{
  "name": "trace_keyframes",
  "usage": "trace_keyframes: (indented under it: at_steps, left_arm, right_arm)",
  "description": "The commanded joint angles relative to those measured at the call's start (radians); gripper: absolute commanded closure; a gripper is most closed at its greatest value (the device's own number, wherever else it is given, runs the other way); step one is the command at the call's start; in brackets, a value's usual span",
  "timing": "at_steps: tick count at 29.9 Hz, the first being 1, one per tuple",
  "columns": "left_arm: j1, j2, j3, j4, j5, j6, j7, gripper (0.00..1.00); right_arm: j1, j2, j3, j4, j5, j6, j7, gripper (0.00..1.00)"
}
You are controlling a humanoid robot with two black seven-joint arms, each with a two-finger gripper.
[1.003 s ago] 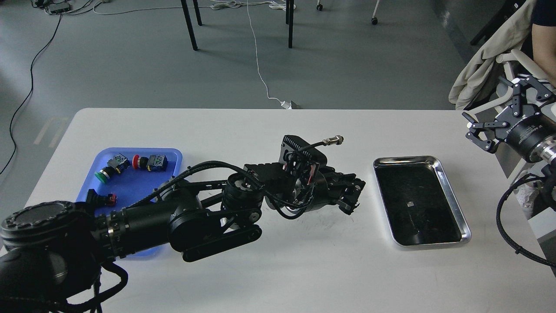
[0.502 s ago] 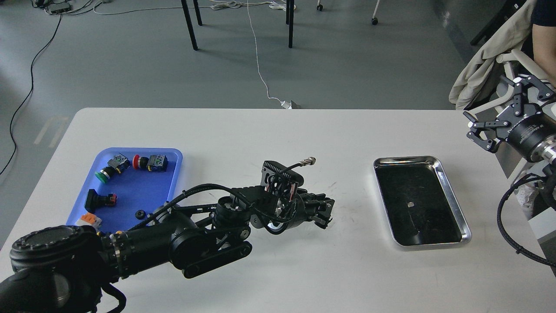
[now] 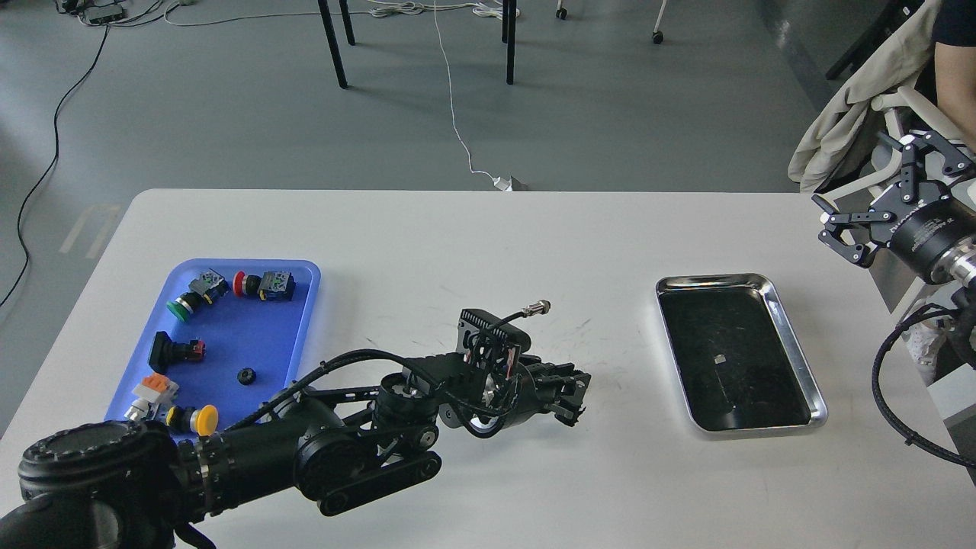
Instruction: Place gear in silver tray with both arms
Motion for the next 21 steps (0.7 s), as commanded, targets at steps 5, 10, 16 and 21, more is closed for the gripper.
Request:
trace_keyframes:
  at_steps: [5,10,16,21]
  left_arm:
    - [-0.008,0.000,-0.003,-0.002,-0.045,0.057,0.003,0.19]
    - [-0.026,0.000,-0.058,-0.021,-0.097,0.064,0.012,0.09]
    - [-0.072,0.000,-0.264,-0.037,-0.158,0.061,0.015,0.06]
    - [-0.116,0.104,-0.365,-0.075,-0.342,0.066,0.020,0.04]
  right_arm:
    - [0.002,0.000,-0.002,0.006,0.000,0.001,0.000,0.01]
    - [0.003,-0.001,-0.009,0.032,-0.002,0.001,-0.002,0.01]
    - [0.014,-0.055,-0.038,0.135,-0.035,-0.007,-0.003,0.01]
    - [0.020,-0.097,-0.092,0.248,-0.187,-0.022,-0.012,0.01]
